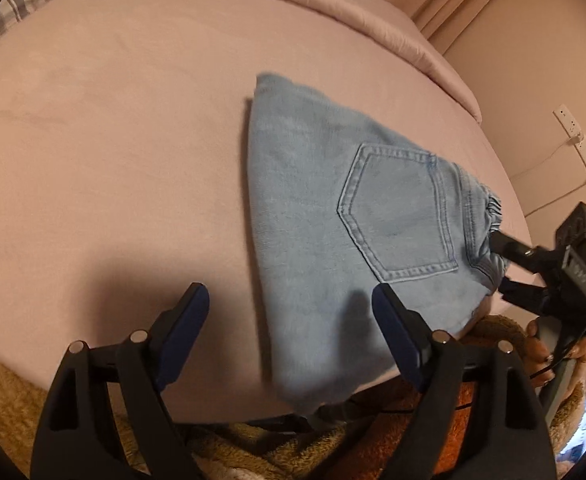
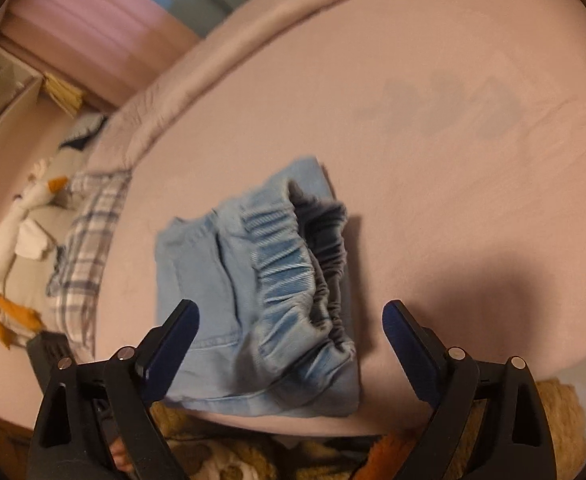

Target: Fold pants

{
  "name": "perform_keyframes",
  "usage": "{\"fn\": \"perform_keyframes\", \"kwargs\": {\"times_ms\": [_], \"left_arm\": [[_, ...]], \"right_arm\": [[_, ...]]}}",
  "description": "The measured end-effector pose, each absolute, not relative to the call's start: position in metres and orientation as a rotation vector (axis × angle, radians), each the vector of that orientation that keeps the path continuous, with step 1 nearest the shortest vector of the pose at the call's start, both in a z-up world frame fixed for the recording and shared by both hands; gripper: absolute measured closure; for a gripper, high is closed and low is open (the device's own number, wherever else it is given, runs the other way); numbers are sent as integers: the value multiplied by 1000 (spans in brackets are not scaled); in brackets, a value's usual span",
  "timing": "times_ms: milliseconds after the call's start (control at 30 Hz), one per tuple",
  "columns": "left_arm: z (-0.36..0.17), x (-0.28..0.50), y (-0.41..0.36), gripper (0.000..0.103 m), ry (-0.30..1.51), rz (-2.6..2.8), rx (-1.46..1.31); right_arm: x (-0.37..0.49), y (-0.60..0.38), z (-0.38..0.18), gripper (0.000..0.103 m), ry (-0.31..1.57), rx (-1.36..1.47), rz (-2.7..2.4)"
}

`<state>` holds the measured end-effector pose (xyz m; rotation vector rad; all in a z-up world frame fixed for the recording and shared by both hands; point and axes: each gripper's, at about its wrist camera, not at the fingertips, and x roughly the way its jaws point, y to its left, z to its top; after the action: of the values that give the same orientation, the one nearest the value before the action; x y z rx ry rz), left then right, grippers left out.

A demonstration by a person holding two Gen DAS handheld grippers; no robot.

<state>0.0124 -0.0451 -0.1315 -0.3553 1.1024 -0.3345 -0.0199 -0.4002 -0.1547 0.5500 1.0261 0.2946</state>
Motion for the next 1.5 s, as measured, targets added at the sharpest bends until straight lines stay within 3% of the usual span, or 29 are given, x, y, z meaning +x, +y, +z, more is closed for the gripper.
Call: {"fn": "perform_keyframes", "kwargs": {"times_ms": [167, 233, 267, 300, 500, 633, 1067, 1500], "left_arm": [[-138, 27, -51, 25, 1102, -379, -368], [-140, 35, -52, 34, 1099, -387, -390], [-141, 37, -52, 39, 1096, -387, -398], [-141, 39, -52, 49, 1097, -397, -411], [-137, 43, -58, 70, 1097, -414, -470], [-116, 36, -62, 86, 1042, -432, -421], [-46, 67, -43, 82, 814, -349, -360], [-99, 131, -36, 82, 921, -225, -337]], "right_arm": [[-3, -386, -177, 10, 1114, 568, 347], [-1, -385, -177, 10, 1109, 571, 348], [1, -382, -176, 14, 1107, 561, 359], [3, -380, -176, 21, 1106, 554, 366], [4, -379, -175, 56, 1091, 548, 392], [-7, -373, -157, 61, 1024, 501, 363], [27, -329, -57, 62, 821, 302, 368], [97, -306, -111, 62, 901, 272, 346]]}}
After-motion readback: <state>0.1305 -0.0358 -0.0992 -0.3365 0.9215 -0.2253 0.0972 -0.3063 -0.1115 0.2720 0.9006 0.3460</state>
